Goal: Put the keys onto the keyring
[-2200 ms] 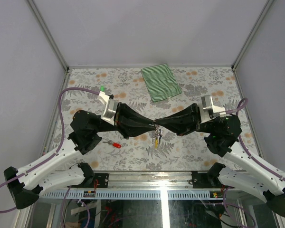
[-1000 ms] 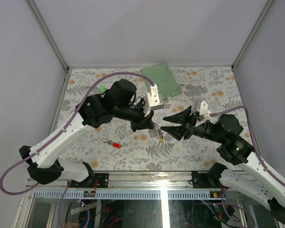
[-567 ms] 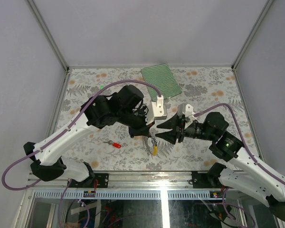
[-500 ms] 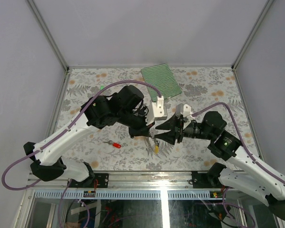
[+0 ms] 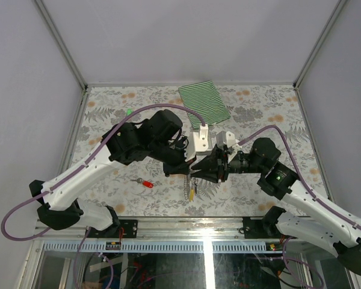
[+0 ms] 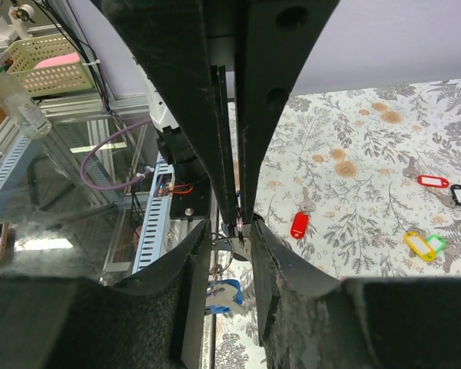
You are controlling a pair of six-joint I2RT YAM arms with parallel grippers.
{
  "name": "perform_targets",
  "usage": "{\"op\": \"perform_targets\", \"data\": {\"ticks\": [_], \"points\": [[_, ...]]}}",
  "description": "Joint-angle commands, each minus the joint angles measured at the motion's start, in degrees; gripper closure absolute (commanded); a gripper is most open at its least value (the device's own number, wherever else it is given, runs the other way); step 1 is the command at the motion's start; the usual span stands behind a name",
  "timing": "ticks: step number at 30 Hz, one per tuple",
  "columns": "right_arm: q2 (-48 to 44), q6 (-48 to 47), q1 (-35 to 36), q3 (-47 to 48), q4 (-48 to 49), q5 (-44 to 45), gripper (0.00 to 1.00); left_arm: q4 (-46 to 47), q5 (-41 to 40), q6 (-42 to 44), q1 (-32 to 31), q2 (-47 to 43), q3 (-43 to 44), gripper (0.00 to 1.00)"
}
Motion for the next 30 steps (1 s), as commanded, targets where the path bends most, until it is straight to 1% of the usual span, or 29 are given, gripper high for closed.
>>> {"op": "perform_targets", "data": {"ticks": [1, 9, 15, 22, 25, 28, 30], "points": [[0.8, 1.0, -0.1, 2.2, 3.9, -2.4, 0.68, 0.7, 0.3, 0.7, -0.6, -1.5, 2.1, 1.00], [0.9, 0.8, -0.1, 2.0, 4.3, -2.0, 0.74, 0.9, 0.6, 0.9, -0.7, -1.6, 2.3, 1.00], [1.0, 1.4, -0.1, 2.1, 5.5, -2.2, 0.74, 1.1, 0.8, 0.9, -0.9, -1.5, 2.3, 1.00], [1.7, 1.2, -0.1, 2.2, 4.9, -2.5, 0.90, 1.5, 0.7, 1.0, -1.0, -1.7, 2.4, 1.00], [1.4, 0.5, -0.1, 2.4, 4.3, -2.6, 1.00, 2.5, 0.5, 1.0, -1.0, -2.4, 2.1, 1.00], [0.2, 0.6, -0.1, 2.4, 4.9, -1.6, 1.00, 5.4, 0.4, 0.5, -1.0, -4.5, 0.4, 0.99], [-0.9, 0.9, -0.1, 2.6, 5.3, -0.7, 1.00, 8.6, 0.6, -0.2, -1.0, -6.6, -1.8, 0.95]]}}
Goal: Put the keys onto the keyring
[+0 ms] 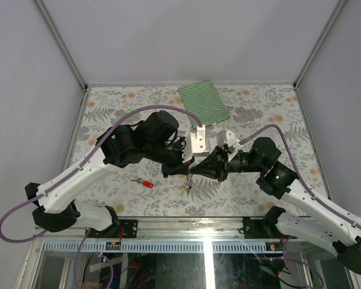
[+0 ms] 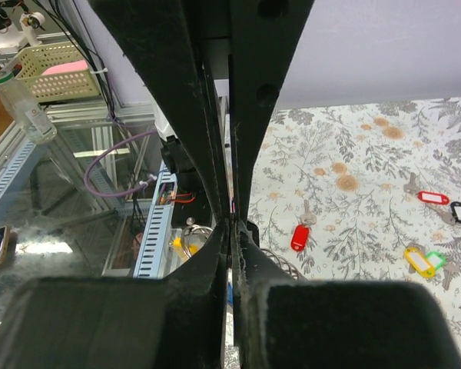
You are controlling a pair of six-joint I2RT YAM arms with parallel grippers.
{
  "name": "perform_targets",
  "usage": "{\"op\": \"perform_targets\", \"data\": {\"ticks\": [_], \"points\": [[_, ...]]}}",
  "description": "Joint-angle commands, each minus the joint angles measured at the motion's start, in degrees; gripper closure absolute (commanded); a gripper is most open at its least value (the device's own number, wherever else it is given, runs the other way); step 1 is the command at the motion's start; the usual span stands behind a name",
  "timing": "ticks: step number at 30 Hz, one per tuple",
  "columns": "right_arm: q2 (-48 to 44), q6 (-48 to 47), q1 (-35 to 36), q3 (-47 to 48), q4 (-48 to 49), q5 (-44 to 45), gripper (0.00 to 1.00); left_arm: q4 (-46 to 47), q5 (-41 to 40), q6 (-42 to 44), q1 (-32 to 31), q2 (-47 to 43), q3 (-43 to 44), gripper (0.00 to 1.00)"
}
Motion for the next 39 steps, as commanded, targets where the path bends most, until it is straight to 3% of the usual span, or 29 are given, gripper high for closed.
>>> {"op": "perform_targets", "data": {"ticks": [1, 9, 11, 16, 22, 39], "points": [[-2.5, 0.1, -0.1, 2.8, 2.9, 1.4, 1.00, 9.9, 0.7, -1.0, -0.3, -6.5, -3.0, 0.91], [-5.0, 5.9, -0.1, 2.8, 11.4, 1.8, 1.00, 36.5, 1.7, -8.7, -0.3, -22.1, -22.0, 0.72], [-5.1, 7.5, -0.1, 2.9, 13.7, 1.0, 1.00, 45.3, 1.7, -10.9, -0.3, -25.8, -26.9, 0.71], [-4.8, 9.6, -0.1, 3.4, 17.7, -1.1, 1.00, 57.1, 1.5, -14.7, -0.3, -31.4, -35.8, 0.70], [-4.6, 10.2, -0.1, 4.5, 18.4, -2.2, 1.00, 62.0, 2.7, -14.9, -0.3, -33.6, -39.2, 0.70], [-5.6, 11.3, -0.1, 4.8, 19.7, -3.4, 1.00, 62.1, 7.1, -13.2, -0.3, -32.7, -39.1, 0.69]]}}
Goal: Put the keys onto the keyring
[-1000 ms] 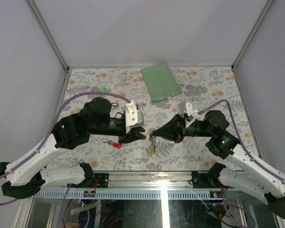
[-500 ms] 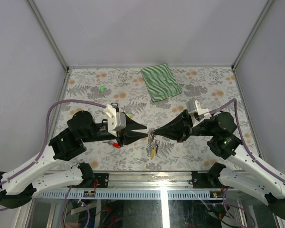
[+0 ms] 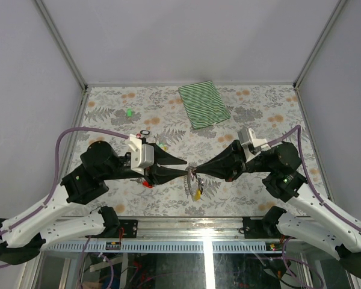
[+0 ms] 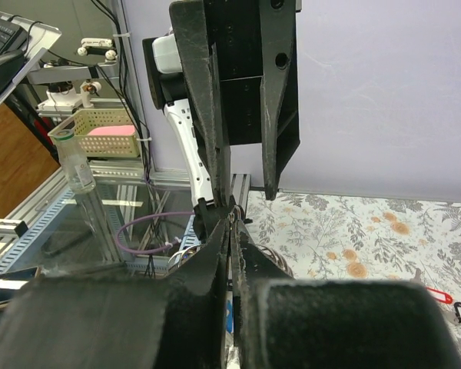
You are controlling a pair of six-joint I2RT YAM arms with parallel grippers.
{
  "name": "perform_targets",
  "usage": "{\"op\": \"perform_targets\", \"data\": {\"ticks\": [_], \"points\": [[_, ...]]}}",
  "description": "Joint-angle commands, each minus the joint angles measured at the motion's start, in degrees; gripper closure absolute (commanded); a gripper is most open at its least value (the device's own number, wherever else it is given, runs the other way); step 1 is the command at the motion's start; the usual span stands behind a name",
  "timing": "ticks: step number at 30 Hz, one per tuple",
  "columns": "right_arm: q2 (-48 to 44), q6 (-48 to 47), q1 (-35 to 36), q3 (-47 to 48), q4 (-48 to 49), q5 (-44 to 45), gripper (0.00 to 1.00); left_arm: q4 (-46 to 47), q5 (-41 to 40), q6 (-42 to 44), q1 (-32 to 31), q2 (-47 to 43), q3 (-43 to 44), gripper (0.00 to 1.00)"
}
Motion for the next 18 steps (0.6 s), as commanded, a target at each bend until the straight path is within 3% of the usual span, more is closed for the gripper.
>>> {"op": "perform_targets", "data": {"ticks": [1, 7, 12, 18], "points": [[-1.6, 0.6, -0.1, 3.1, 4.5, 0.1, 1.00, 3.6, 3.5, 0.7, -0.3, 0.9, 0.1, 0.69], [-1.9, 0.7, -0.1, 3.3, 4.4, 0.1, 1.00, 2.3, 6.3, 1.3, -0.3, 2.9, 1.3, 0.72], [-2.1, 0.5, -0.1, 3.2, 4.1, 0.3, 1.00, 1.5, 5.9, 1.8, -0.2, 2.8, 1.9, 0.89], [-2.3, 0.1, -0.1, 3.1, 4.0, 0.9, 1.00, 1.1, 4.8, 2.0, -0.3, 2.0, 1.8, 1.00]]}}
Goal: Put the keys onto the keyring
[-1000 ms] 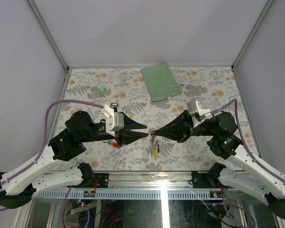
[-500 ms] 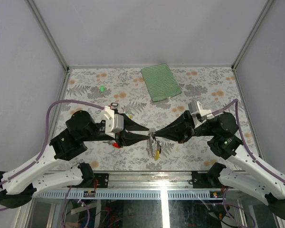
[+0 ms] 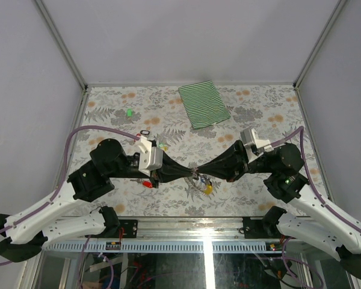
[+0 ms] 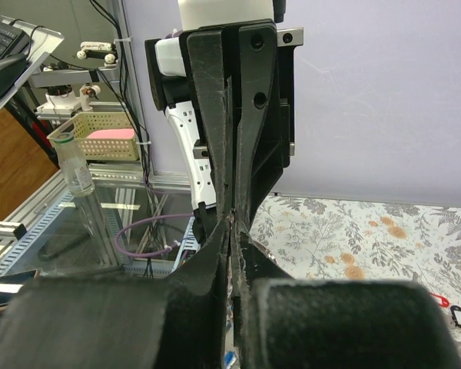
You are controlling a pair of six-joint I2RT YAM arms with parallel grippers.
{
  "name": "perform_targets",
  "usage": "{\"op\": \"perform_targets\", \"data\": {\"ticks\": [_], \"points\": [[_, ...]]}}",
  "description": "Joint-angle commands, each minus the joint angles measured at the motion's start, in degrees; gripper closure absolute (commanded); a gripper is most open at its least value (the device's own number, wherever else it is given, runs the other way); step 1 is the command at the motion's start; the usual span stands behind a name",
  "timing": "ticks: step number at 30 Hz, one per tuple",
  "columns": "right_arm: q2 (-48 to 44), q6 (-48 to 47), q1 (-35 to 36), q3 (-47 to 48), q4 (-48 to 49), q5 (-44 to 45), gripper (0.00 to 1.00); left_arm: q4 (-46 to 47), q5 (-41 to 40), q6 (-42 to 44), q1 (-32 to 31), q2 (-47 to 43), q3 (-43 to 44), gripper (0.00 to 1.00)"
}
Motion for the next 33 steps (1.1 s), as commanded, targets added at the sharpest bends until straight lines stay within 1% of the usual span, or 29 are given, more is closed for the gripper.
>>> {"op": "perform_targets", "data": {"ticks": [1, 4, 8, 16, 20, 27, 33], "points": [[-1.5, 0.1, -0.1, 3.1, 4.1, 0.7, 1.00, 1.3, -0.3, 0.9, -0.3, -1.1, 1.9, 1.00], [-1.6, 0.4, -0.1, 3.1, 4.8, 1.4, 1.00, 1.3, -0.8, 1.0, -0.3, -1.4, 1.7, 1.00], [-1.7, 2.3, -0.1, 3.0, 8.0, 2.9, 1.00, 1.9, -1.3, 0.9, -0.3, -1.4, 1.4, 1.00], [-1.5, 10.2, -0.1, -0.1, 20.7, 8.3, 1.00, 5.0, -2.0, -0.3, -0.3, -1.7, -0.2, 1.00], [-1.1, 12.5, -0.1, -1.5, 24.9, 10.7, 1.00, 6.3, -2.3, -0.9, -0.3, -1.6, -0.7, 1.00], [-0.1, 16.1, -0.1, -2.4, 30.7, 13.0, 1.00, 7.6, -2.3, -1.7, -0.3, -0.9, -1.6, 1.00], [0.4, 17.3, -0.1, -2.6, 33.3, 14.8, 1.00, 12.1, -1.0, -3.8, -0.3, 0.2, -4.0, 1.00]]}}
